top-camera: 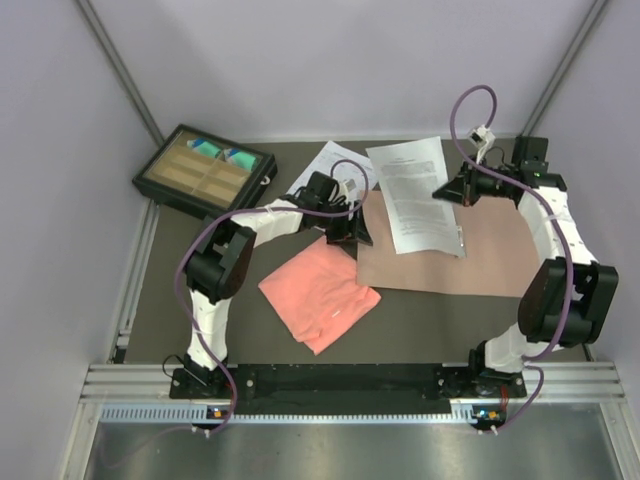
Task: Put the files into the folder
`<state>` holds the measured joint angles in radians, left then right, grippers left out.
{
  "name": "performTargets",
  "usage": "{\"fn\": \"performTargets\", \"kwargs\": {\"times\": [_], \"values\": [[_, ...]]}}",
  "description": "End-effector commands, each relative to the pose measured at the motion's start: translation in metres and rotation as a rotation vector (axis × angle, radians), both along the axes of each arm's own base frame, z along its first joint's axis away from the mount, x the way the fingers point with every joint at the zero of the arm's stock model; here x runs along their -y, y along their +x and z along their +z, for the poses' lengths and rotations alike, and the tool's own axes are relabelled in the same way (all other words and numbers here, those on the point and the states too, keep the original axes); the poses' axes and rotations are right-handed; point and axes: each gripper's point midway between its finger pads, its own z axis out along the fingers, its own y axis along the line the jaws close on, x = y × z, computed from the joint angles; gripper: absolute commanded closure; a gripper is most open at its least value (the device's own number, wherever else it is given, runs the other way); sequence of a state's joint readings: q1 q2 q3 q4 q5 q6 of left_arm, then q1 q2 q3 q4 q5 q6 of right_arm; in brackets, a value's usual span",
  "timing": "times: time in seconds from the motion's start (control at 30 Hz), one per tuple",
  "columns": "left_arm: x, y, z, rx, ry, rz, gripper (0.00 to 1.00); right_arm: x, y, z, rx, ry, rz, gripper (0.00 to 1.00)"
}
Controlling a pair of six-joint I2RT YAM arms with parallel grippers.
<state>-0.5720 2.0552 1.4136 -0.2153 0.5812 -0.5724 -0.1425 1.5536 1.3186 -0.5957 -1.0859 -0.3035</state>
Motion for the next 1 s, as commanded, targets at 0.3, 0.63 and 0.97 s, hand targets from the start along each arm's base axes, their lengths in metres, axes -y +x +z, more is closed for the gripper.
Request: {"fn": "performTargets", "kwargs": {"times": [0.3, 0.63, 0.97], "values": [[0.011, 0.031, 0.129, 0.352, -0.26, -0.081, 0.03, 0.024, 0.0, 0.056, 0.002, 0.138, -0.167, 1.0], [0.039, 0.035, 0.189, 0.443, -0.599, -0.24, 0.03, 0.006, -0.04, 0.097, 0.073, 0.204, -0.106, 1.0], [0.038, 0.019, 0.196, 0.407, -0.771, -0.359, 0.01, -0.014, -0.078, 0.135, 0.172, 0.237, 0.002, 1.0]]}}
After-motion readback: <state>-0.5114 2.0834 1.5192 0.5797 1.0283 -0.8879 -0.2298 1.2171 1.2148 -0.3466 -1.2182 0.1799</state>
